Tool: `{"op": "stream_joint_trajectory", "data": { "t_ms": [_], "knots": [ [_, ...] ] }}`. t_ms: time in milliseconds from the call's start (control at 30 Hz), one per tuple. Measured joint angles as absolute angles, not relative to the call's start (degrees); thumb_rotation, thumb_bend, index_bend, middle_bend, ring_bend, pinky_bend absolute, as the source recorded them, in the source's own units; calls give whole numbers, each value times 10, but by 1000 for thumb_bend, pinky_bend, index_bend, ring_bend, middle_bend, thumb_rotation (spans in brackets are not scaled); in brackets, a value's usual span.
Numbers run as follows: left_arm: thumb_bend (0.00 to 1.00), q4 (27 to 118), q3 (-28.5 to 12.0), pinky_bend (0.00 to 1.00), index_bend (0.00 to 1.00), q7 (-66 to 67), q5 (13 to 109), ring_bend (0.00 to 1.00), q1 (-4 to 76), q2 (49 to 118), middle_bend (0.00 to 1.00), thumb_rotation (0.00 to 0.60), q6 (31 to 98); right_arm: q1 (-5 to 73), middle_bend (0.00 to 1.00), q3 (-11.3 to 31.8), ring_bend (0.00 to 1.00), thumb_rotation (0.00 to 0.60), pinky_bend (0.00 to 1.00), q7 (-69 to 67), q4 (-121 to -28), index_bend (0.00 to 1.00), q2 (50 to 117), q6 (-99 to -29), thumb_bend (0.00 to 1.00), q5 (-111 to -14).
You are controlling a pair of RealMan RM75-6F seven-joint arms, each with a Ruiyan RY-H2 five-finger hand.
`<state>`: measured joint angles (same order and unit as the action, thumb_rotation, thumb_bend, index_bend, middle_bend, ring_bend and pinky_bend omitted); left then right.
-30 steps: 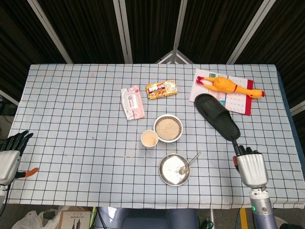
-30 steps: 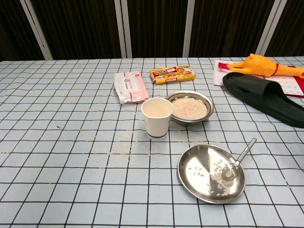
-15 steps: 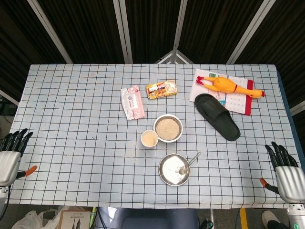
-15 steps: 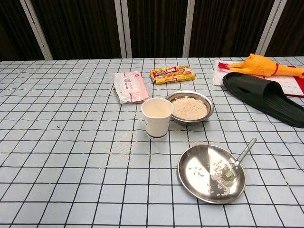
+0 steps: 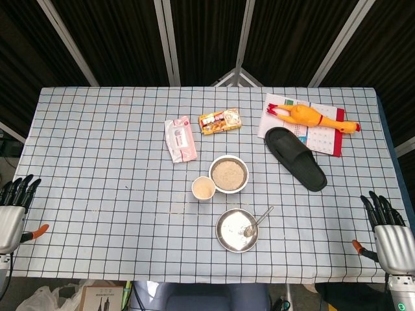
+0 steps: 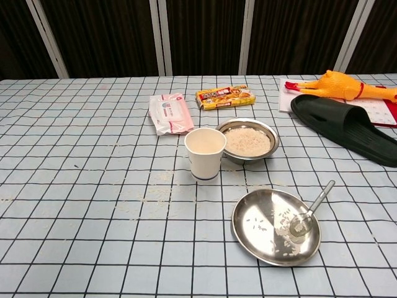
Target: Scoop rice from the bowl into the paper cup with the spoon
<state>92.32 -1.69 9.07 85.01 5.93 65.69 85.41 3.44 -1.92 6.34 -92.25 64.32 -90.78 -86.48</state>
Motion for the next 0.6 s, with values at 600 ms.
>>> {"op": "stream_joint_trajectory", "data": {
  "t_ms": [600],
  "knots": [
    [0, 932, -19, 0, 0, 102, 845, 0, 57, 661, 0, 600, 852, 30, 0, -5, 0, 600, 199, 68, -924, 0, 643, -887, 210, -850]
  ]
}}
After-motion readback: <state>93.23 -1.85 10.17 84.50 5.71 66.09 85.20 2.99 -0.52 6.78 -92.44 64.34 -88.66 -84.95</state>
